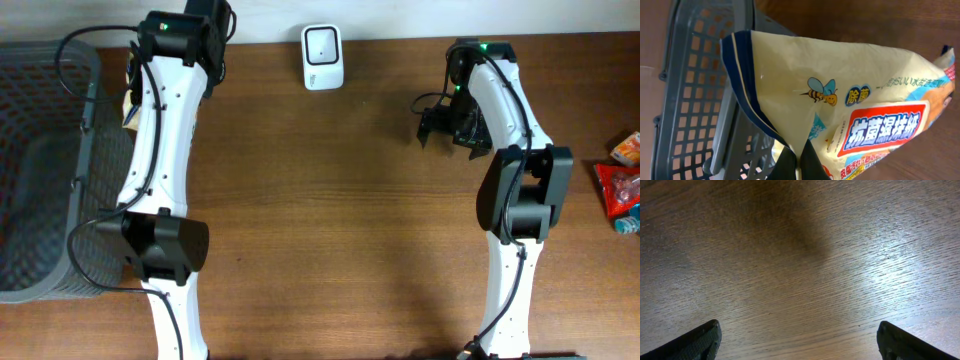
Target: Scan the item barcode
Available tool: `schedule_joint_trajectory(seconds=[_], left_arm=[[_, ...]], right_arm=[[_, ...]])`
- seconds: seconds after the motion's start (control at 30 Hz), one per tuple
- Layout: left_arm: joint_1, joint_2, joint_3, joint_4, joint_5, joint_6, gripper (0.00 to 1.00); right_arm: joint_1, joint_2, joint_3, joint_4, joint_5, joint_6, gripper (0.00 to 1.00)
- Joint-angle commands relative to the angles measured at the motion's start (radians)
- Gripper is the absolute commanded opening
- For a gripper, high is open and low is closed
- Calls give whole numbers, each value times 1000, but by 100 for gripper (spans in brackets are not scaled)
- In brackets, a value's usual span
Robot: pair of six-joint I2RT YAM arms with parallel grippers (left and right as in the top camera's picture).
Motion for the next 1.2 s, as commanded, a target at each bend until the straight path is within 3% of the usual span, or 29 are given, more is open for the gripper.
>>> schedule_joint_trajectory(seconds=[0.0, 0.13, 0.2, 0.27, 0.3, 0.4, 0.53, 0.6, 0.67, 0.73, 0.77, 0.87, 0.93, 1.03, 1.17], left_arm=[[-48, -6, -28, 2, 3, 12, 0], [-145, -4, -198, 60, -18, 4, 0], [-210, -4, -300, 90, -29, -66, 0], [-261, -4, -333, 108, -27, -80, 0], [-301, -4, -335, 116, -13, -80, 7], [-394, -4, -335, 171, 97, -79, 3], [-475, -4, -335, 213, 142, -79, 22], [-505, -4, -335, 245, 302, -79, 38], [-511, -4, -335, 284, 507, -79, 45], [-510, -4, -335, 311, 642, -79, 74], [-510, -4, -335, 315, 669, -79, 79], [-510, -4, -334, 351, 808, -45, 69], [-503, -4, -323, 360, 774, 18, 70], [-424, -4, -262, 273, 657, 19, 69], [-262, -4, -253, 196, 672, 19, 71]], right_arm=[[-2, -11, 15, 0, 12, 9, 98], [-2, -11, 15, 0, 12, 9, 98], [-2, -11, 15, 0, 12, 9, 98], [-2, -11, 15, 0, 12, 9, 98], [-2, -11, 15, 0, 12, 9, 98], [-2, -11, 15, 0, 12, 9, 98], [-2, -11, 15, 0, 12, 9, 98], [-2, -11, 15, 0, 12, 9, 98], [-2, -11, 15, 0, 12, 9, 98], [-2, -11, 15, 0, 12, 9, 98], [-2, -11, 15, 0, 12, 8, 98], [-2, -11, 15, 0, 12, 9, 98], [-2, -11, 15, 0, 12, 9, 98], [-2, -11, 15, 0, 12, 9, 98], [-2, -11, 15, 0, 12, 9, 98]])
